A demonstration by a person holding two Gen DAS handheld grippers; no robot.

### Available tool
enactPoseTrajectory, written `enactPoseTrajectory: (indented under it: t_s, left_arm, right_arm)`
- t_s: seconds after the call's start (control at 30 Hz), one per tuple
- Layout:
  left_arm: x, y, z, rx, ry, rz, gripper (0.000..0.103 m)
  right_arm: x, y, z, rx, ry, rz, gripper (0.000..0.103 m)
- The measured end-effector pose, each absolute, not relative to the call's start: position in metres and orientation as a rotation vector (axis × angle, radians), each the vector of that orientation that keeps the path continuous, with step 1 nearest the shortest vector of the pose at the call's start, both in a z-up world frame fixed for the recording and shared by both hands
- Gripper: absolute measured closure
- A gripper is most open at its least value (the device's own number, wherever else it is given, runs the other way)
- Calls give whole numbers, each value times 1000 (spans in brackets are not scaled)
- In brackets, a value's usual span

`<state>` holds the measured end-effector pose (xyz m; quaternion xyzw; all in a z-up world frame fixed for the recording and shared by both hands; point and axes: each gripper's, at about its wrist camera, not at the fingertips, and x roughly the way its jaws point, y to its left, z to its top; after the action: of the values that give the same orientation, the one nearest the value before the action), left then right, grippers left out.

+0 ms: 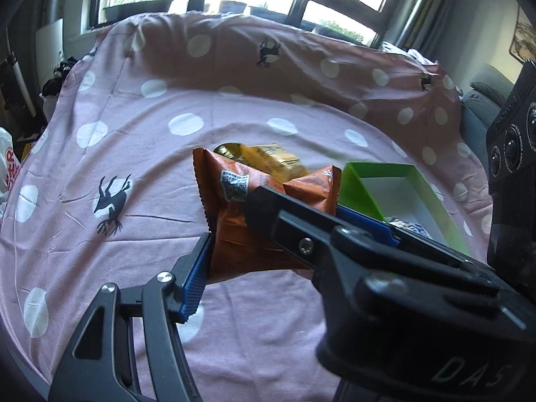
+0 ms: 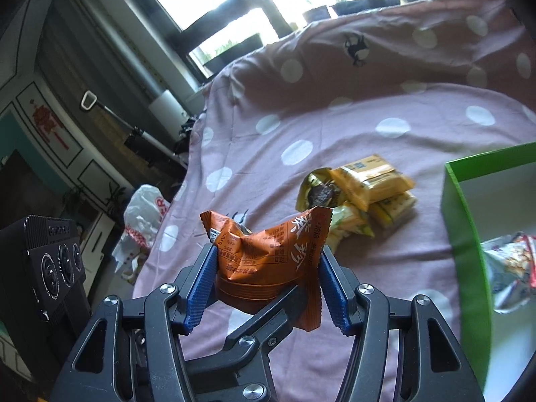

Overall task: Organize snacks
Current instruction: 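Carry the orange packet over the green box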

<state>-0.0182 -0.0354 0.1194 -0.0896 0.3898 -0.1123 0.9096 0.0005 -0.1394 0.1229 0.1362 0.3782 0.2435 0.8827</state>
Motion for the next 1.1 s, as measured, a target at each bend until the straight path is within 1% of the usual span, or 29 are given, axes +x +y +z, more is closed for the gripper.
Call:
enactPoseTrajectory:
  t_s: [0.3, 0.67, 1.1]
  left_arm:
    - [-40, -77, 145, -143, 732, -279, 41]
    - [-51, -138, 164, -88, 701, -354, 41]
    - [-39, -204, 162, -44, 713, -433, 42]
  right_arm:
    - [-34, -178, 151, 272, 688, 463, 42]
    - [-56, -238, 169, 279, 625, 406, 42]
    - [-55, -302, 170, 293, 606, 360, 42]
